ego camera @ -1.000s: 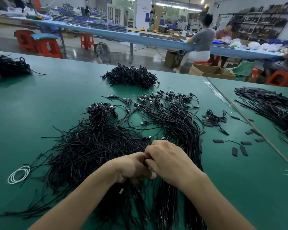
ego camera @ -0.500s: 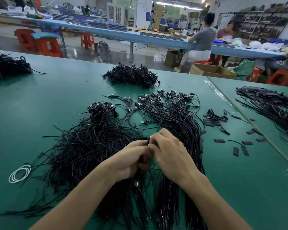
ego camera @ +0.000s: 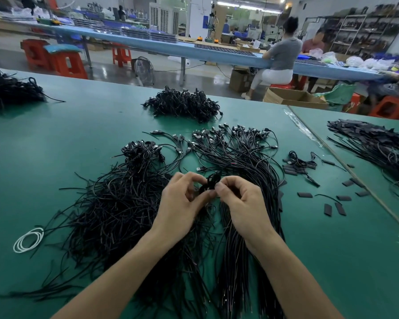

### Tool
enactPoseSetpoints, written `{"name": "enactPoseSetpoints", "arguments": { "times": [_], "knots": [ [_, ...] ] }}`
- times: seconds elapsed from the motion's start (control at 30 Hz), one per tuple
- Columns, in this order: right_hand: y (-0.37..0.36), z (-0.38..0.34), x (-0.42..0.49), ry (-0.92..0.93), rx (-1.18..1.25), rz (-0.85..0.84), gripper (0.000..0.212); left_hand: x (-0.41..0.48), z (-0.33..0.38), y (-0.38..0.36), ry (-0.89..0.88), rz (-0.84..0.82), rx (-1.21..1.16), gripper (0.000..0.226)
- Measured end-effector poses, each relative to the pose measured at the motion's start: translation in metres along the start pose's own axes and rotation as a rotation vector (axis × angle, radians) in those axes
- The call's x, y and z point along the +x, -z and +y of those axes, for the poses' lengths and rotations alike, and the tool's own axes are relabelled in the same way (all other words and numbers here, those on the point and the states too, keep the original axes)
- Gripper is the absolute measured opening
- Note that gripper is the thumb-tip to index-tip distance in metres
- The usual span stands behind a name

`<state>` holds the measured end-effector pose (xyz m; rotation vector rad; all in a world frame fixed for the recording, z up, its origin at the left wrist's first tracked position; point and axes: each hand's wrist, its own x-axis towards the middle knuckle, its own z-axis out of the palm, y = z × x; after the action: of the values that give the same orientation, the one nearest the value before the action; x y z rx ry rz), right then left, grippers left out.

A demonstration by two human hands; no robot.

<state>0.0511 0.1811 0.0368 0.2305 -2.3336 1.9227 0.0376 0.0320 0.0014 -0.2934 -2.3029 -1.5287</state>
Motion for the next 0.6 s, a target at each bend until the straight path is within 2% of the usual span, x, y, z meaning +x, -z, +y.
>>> {"name": "enactPoseSetpoints", "arguments": {
  "times": [0.03,0.1,0.2,0.33,0.43,0.5,0.6],
  "knots": [
    [0.0,0.0,0.0,0.003,0.035,-0.011,0.017,0.0,-0.001,0.001,-0.034,0.062,0.095,0.024],
    [0.0,-0.001,0.0,0.0,0.094,-0.022,0.015,0.001,0.0,0.003,-0.02,0.086,0.072,0.024],
    [0.003,-0.001,-0.001,-0.007,0.165,-0.057,0.015,-0.001,0.005,0.003,0.132,-0.022,-0.228,0.023],
    [0.005,0.004,-0.004,-0.008,0.136,-0.142,0.02,0.003,0.013,0.006,0.343,-0.165,-0.785,0.032],
    [0.006,0.009,-0.003,-0.05,0.157,-0.145,0.024,0.005,0.015,0.01,0.395,-0.207,-1.055,0.038],
    [0.007,0.013,-0.002,-0.074,0.171,-0.138,0.024,0.005,0.018,0.012,0.388,-0.203,-1.075,0.033],
    [0.005,0.019,-0.002,-0.107,0.168,-0.153,0.015,0.002,0.02,0.009,0.33,-0.19,-0.881,0.021]
  ]
}}
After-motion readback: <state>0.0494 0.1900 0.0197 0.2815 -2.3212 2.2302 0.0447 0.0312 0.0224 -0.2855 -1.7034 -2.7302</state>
